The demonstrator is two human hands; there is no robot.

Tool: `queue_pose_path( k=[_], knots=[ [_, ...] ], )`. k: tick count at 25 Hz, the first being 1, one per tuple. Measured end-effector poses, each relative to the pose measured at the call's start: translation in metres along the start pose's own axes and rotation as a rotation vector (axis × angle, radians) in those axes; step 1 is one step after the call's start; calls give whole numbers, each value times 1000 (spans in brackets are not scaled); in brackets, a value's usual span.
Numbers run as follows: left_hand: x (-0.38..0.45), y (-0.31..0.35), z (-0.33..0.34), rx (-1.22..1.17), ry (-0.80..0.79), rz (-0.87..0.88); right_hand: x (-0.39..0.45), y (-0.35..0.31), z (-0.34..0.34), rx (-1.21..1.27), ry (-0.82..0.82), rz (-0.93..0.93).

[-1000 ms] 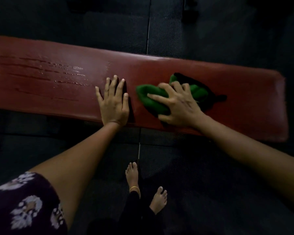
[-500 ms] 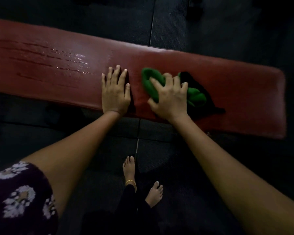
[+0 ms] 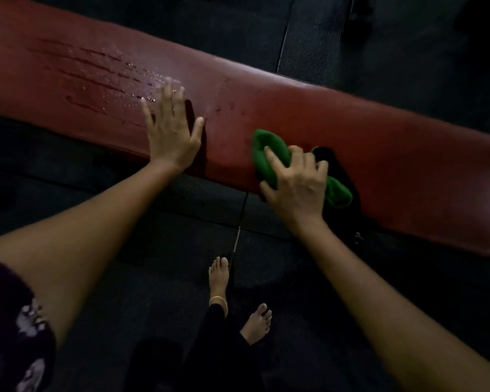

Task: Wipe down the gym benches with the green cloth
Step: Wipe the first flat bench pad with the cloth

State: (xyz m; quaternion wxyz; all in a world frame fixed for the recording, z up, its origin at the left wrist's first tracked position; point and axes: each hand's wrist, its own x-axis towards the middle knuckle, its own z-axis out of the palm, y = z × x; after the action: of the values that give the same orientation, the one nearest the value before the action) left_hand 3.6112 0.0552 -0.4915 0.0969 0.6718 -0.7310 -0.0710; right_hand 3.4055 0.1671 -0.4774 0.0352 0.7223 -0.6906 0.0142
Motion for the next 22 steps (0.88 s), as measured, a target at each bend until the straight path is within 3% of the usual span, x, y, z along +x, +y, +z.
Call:
queue_pose_path(
  k=[3, 6, 8, 11, 13, 16, 20, 21, 22],
  knots=[
    [-3, -1, 10, -8, 1, 17, 9, -2, 0, -85, 101, -338],
    [-4, -5, 12, -58, 64, -2, 50, 37, -11, -108, -27, -719],
    [-5, -6, 14, -74, 76, -4, 85, 61, -17, -103, -161, -537],
    [-6, -4, 16, -85, 88, -7, 124, 64, -17, -4, -229, 70],
    [-6, -5, 17, -73, 86, -9, 123, 32, -16, 19, -217, 165],
    [-7, -7, 19, -68, 76, 3, 79, -18, -15, 39, -205, -36],
    [-8, -7, 18, -75, 96, 5, 65, 10, -14, -105, -69, -592],
    [-8, -7, 18, -79, 97, 1, 80, 26, -14, -121, -77, -633],
    [-8, -7, 18, -82, 98, 0, 96, 40, -15, -109, -122, -558]
  ],
)
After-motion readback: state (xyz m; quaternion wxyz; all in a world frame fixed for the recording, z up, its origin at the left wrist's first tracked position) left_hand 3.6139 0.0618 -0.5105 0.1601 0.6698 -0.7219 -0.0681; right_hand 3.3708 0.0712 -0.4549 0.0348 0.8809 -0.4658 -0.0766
